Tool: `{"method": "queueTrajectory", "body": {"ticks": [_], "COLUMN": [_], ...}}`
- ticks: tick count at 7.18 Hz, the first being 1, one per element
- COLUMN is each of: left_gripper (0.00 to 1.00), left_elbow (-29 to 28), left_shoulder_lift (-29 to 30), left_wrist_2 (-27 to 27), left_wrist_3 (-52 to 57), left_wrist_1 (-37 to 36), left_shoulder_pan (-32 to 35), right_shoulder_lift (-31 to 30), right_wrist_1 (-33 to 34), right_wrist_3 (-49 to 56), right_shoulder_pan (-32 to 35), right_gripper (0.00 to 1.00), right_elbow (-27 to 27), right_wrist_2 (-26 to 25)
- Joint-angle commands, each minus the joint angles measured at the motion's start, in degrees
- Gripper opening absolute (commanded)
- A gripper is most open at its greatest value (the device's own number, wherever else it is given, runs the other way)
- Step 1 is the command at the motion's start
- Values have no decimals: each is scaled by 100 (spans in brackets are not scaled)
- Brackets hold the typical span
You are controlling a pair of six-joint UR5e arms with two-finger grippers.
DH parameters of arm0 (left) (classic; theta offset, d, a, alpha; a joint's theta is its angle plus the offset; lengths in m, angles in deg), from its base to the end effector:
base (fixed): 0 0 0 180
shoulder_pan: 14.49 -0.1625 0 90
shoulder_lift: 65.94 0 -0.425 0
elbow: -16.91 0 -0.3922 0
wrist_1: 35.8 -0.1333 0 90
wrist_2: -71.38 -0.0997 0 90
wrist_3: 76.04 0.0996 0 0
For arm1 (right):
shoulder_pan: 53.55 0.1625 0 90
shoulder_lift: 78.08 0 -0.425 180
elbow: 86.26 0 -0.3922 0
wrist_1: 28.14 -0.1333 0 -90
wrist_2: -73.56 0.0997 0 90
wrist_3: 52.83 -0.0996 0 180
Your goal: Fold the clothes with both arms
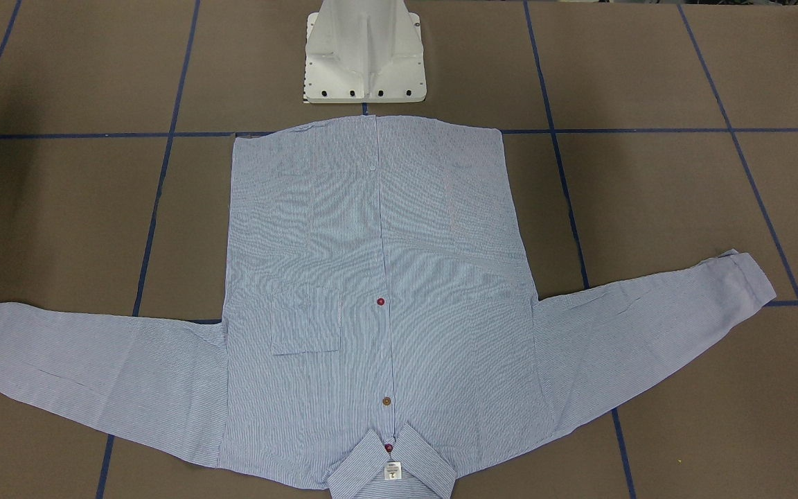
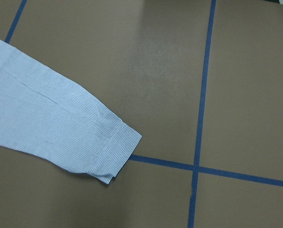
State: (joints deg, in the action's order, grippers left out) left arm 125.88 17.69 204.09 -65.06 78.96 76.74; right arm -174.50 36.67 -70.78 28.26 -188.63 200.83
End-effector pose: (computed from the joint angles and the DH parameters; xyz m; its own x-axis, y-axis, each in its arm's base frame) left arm -0.0756 -0.4577 0.4970 0.7331 0.5398 -0.4137 -0.1249 0.7047 0.6984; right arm 0.0054 -0.4745 0.5605 0.7445 -0.1416 0.6525 -0.1130 0.9364 0.3322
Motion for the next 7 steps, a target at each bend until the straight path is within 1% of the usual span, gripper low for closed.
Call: {"method": "queueTrajectory", "body": {"ticks": [1,2,3,4,5,7], "left_gripper": [100,100,100,100,100,100], "left_elbow": [-16,-16,-16,-16,-16,-16], "left_shoulder_lift": [4,4,4,4,4,4], "left_wrist_2": [1,1,1,1,1,1], "left_wrist_3": [1,1,1,9,10,10], "left_wrist_1": [12,12,12,12,20,12], "left_shoulder_pan": [0,0,0,0,0,0], "right_shoulder_lift": [71,176,194,212,229,632], "right_wrist_1": [-2357,-3081,-3341,-3352,-3369,-3370], "right_wrist_3": [-1799,-2836,-3542,-3645,-3637,-3646], "right_shoulder_pan": [-513,-1109,-1793,-2026,-2055,-2142], "right_gripper": [100,100,100,99,95,91], "right_elbow": [1311,1542,1562,1597,1754,2227], "right_wrist_2": [167,-303,-1135,-1500,-1512,-1678]}}
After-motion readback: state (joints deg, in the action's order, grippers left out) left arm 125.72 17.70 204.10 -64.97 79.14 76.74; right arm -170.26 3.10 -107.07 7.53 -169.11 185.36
